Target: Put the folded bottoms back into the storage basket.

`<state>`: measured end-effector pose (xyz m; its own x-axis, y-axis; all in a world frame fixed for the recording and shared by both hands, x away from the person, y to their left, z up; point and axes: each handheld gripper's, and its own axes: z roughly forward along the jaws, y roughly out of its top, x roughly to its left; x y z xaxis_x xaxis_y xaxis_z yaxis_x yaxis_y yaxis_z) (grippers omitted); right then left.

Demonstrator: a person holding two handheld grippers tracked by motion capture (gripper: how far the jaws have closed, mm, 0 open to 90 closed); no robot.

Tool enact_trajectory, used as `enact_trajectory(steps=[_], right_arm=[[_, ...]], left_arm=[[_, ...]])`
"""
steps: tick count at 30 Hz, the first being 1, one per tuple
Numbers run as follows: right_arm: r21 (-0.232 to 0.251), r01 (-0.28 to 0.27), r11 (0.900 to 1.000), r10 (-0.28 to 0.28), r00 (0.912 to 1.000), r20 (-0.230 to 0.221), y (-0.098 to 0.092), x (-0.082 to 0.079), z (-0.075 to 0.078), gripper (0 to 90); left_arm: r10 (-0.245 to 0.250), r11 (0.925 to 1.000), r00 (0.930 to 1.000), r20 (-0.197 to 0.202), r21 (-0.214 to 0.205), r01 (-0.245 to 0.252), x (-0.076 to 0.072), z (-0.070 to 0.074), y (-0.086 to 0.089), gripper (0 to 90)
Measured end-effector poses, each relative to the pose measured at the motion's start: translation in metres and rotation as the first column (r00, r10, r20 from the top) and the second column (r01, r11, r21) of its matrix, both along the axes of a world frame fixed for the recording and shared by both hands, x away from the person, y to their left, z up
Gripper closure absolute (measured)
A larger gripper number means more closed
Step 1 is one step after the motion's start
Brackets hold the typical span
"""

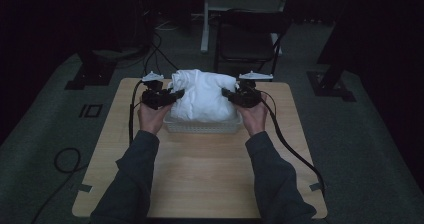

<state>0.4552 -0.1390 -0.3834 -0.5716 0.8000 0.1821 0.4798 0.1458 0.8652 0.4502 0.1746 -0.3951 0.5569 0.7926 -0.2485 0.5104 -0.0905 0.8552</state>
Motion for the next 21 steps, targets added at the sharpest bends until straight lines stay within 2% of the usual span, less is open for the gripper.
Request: enact_trajectory(steps=[12, 21], right_arm=[[0.007, 0.014, 0.9999, -0.014, 0.9999, -0.006, 0.0, 0.01, -0.001, 67.8], [0.001, 0.025, 0.9997, -0.025, 0.9995, -0.018, 0.002, 0.02, -0.007, 67.8]], left_arm=[[0.017, 0.9998, 0.9998, 0.002, -0.005, -0.017, 0.01, 0.0, -0.002, 62.7], [0.034, 0.9994, 0.9994, -0.006, 0.006, -0.034, 0.02, -0.007, -0.004, 62.7]])
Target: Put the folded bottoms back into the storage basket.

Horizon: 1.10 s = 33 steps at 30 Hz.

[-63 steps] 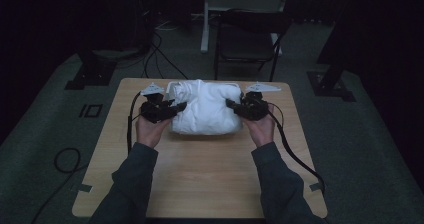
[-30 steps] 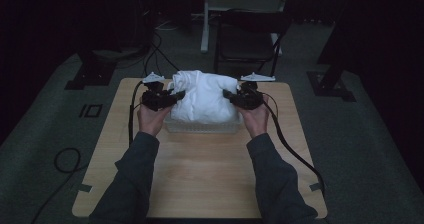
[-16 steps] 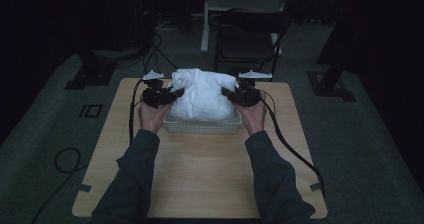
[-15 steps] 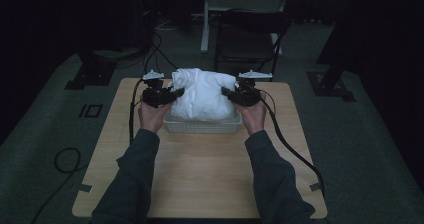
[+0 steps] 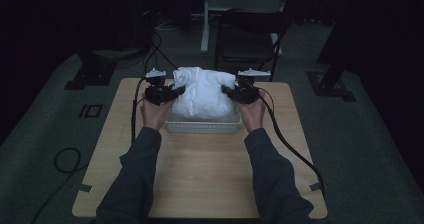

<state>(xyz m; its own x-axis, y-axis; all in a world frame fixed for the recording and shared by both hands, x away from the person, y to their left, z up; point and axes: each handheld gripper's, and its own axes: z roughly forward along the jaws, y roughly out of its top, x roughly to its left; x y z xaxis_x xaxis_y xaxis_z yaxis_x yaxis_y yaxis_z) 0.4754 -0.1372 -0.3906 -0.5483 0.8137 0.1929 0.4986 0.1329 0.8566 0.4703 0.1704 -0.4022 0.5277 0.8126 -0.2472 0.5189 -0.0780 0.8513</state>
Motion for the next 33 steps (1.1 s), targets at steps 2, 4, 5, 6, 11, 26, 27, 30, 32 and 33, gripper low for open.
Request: enact_trajectory(steps=[2, 4, 5, 6, 11, 26, 27, 30, 32, 33], right_arm=[[-0.002, 0.002, 1.0, -0.002, 1.0, -0.004, 0.001, 0.002, -0.003, 67.8], [-0.001, 0.005, 1.0, -0.005, 0.9999, -0.011, 0.002, 0.005, -0.006, 67.8], [-0.002, 0.007, 1.0, -0.007, 0.9999, -0.013, 0.002, 0.006, -0.006, 67.8], [-0.004, 0.008, 1.0, -0.008, 0.9998, -0.015, 0.003, 0.007, -0.008, 67.8], [-0.009, 0.016, 0.9998, -0.016, 0.9995, -0.028, 0.005, 0.011, -0.014, 67.8], [-0.04, 0.028, 0.9988, -0.03, 0.9977, -0.061, 0.013, 0.022, -0.034, 67.8], [-0.043, 0.027, 0.9987, -0.03, 0.9975, -0.063, 0.013, 0.022, -0.035, 67.8], [-0.05, 0.026, 0.9984, -0.029, 0.9971, -0.071, 0.015, 0.024, -0.039, 67.7], [-0.053, 0.027, 0.9982, -0.032, 0.996, -0.084, 0.017, 0.027, -0.046, 67.8], [-0.053, 0.032, 0.9981, -0.037, 0.995, -0.093, 0.016, 0.028, -0.051, 67.7]], left_arm=[[0.007, 1.0, 1.0, -0.003, 0.006, -0.007, 0.002, -0.002, 0.0, 62.7], [0.013, 0.9999, 0.9999, -0.008, 0.009, -0.013, 0.004, -0.005, -0.001, 62.7], [0.016, 0.9998, 0.9998, -0.009, 0.011, -0.016, 0.005, -0.006, -0.001, 62.7], [0.019, 0.9997, 0.9997, -0.011, 0.013, -0.019, 0.006, -0.008, -0.002, 62.7], [0.028, 0.9994, 0.9994, -0.019, 0.023, -0.027, 0.011, -0.013, -0.003, 62.7], [0.051, 0.9963, 0.9978, -0.041, 0.071, -0.048, 0.019, -0.035, -0.006, 62.6], [0.056, 0.9965, 0.9973, -0.047, 0.065, -0.053, 0.02, -0.038, -0.005, 62.6], [0.06, 0.9961, 0.9967, -0.055, 0.067, -0.056, 0.021, -0.043, -0.005, 62.5], [0.066, 0.9946, 0.9956, -0.066, 0.084, -0.06, 0.023, -0.048, -0.006, 62.5], [0.067, 0.9933, 0.9951, -0.073, 0.099, -0.06, 0.025, -0.052, -0.008, 62.5]])
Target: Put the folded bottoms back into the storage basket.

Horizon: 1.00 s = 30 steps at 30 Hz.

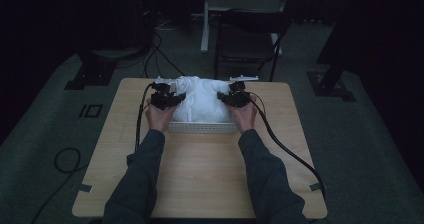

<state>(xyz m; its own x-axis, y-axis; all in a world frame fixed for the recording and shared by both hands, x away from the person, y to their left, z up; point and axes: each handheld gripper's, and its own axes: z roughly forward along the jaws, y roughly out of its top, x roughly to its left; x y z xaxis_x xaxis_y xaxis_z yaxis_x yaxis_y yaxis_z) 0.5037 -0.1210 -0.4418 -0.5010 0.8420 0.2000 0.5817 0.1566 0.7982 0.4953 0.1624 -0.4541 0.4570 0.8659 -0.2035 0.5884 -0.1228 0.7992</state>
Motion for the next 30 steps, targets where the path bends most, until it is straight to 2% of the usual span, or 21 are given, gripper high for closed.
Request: enact_trajectory(steps=[3, 6, 18, 22, 24, 26, 28, 30], right_arm=[[-0.015, 0.01, 0.9998, -0.01, 0.9998, -0.019, -0.001, 0.003, -0.008, 67.6], [-0.024, 0.015, 0.9996, -0.016, 0.9994, -0.031, -0.002, 0.005, -0.015, 67.6], [-0.081, 0.017, 0.9966, -0.023, 0.9966, -0.079, 0.003, 0.009, -0.032, 67.0], [-0.09, 0.016, 0.9958, -0.025, 0.9951, -0.096, 0.004, 0.011, -0.035, 65.6], [-0.1, 0.017, 0.9948, -0.029, 0.9922, -0.121, 0.003, 0.012, -0.035, 61.0], [-0.135, 0.021, 0.9907, -0.04, 0.99, -0.136, 0.001, 0.013, -0.035, 51.3], [-0.176, 0.035, 0.9839, -0.055, 0.9924, -0.111, 0.0, 0.012, -0.034, 38.8], [-0.18, 0.054, 0.9821, -0.068, 0.9952, -0.071, -0.003, 0.008, -0.029, 33.8]], left_arm=[[0.0, 0.9998, 0.9999, -0.014, 0.02, 0.001, 0.002, -0.006, -0.004, 62.4], [0.0, 0.9998, 0.9996, -0.028, 0.022, 0.0, 0.004, -0.012, -0.007, 62.3], [0.017, 0.9954, 0.9966, -0.08, 0.096, -0.009, 0.008, -0.026, -0.013, 61.7], [0.025, 0.9936, 0.996, -0.085, 0.112, -0.015, 0.009, -0.028, -0.015, 60.1], [0.047, 0.9913, 0.9955, -0.082, 0.126, -0.036, 0.008, -0.028, -0.015, 55.3], [0.075, 0.9898, 0.9944, -0.075, 0.126, -0.065, 0.007, -0.026, -0.012, 48.3], [0.109, 0.9903, 0.9931, -0.043, 0.091, -0.105, 0.003, -0.022, -0.005, 45.0], [0.13, 0.9896, 0.9912, -0.024, 0.065, -0.128, 0.0, -0.018, 0.004, 40.7]])
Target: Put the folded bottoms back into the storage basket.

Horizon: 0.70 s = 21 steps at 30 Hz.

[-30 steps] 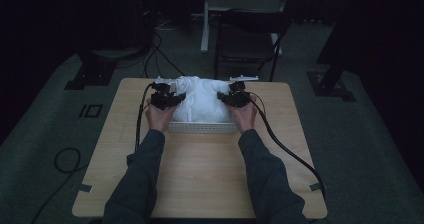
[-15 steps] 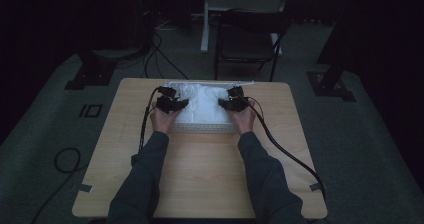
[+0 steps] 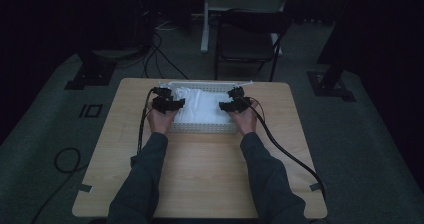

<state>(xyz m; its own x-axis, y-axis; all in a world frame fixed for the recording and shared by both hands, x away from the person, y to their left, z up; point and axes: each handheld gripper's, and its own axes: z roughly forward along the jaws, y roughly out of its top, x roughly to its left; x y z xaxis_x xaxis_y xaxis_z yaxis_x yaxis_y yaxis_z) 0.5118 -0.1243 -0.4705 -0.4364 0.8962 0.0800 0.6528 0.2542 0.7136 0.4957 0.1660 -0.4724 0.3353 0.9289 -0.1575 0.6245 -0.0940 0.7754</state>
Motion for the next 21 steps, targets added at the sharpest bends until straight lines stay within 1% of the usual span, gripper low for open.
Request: enact_trajectory(steps=[1, 3, 4, 5, 7, 10, 12, 15, 16, 19, 21], right_arm=[[0.009, 0.003, 1.0, -0.003, 1.0, 0.008, -0.002, -0.001, 0.002, 33.5], [0.016, 0.003, 0.9999, -0.004, 0.9995, 0.032, -0.007, -0.005, 0.009, 33.5], [0.005, 0.007, 1.0, -0.007, 0.9989, 0.047, -0.009, -0.007, 0.012, 33.4], [-0.012, 0.012, 0.9999, -0.011, 0.9977, 0.067, -0.013, -0.01, 0.015, 33.4], [-0.012, 0.021, 0.9997, -0.02, 0.9962, 0.084, -0.021, -0.014, 0.02, 33.4], [-0.005, 0.04, 0.9992, -0.039, 0.9944, 0.098, -0.035, -0.02, 0.023, 33.5], [0.001, 0.053, 0.9986, -0.053, 0.9935, 0.1, -0.044, -0.024, 0.022, 33.5], [0.001, 0.069, 0.9976, -0.069, 0.9933, 0.093, -0.057, -0.031, 0.018, 33.5], [0.007, 0.078, 0.9969, -0.078, 0.9934, 0.084, -0.061, -0.033, 0.016, 33.5], [0.019, 0.099, 0.9949, -0.1, 0.9924, 0.072, -0.072, -0.039, 0.009, 33.5], [0.014, 0.108, 0.994, -0.109, 0.9918, 0.066, -0.078, -0.042, 0.004, 33.5]], left_arm=[[0.004, 1.0, 1.0, 0.004, -0.007, -0.004, -0.001, 0.001, 0.004, 40.6], [0.018, 0.9998, 0.9997, 0.014, 0.001, -0.018, -0.004, 0.004, 0.013, 40.6], [0.023, 0.9997, 0.9996, 0.015, -0.001, -0.023, -0.006, 0.005, 0.018, 40.6], [0.027, 0.9996, 0.9994, 0.023, -0.005, -0.027, -0.007, 0.005, 0.021, 40.7], [0.039, 0.9991, 0.9985, 0.039, -0.019, -0.038, -0.013, 0.007, 0.032, 41.0], [0.043, 0.9991, 0.9979, 0.049, -0.005, -0.043, -0.019, 0.008, 0.041, 41.0], [0.048, 0.9987, 0.9976, 0.049, 0.011, -0.049, -0.022, 0.009, 0.046, 40.8], [0.074, 0.9972, 0.9956, 0.058, 0.012, -0.074, -0.028, 0.007, 0.053, 41.0], [0.075, 0.9971, 0.9957, 0.055, 0.01, -0.075, -0.029, 0.006, 0.055, 41.0], [0.078, 0.9966, 0.9962, 0.039, 0.025, -0.079, -0.032, -0.001, 0.059, 40.7], [0.079, 0.9965, 0.9964, 0.029, 0.025, -0.08, -0.034, -0.005, 0.061, 40.8]])
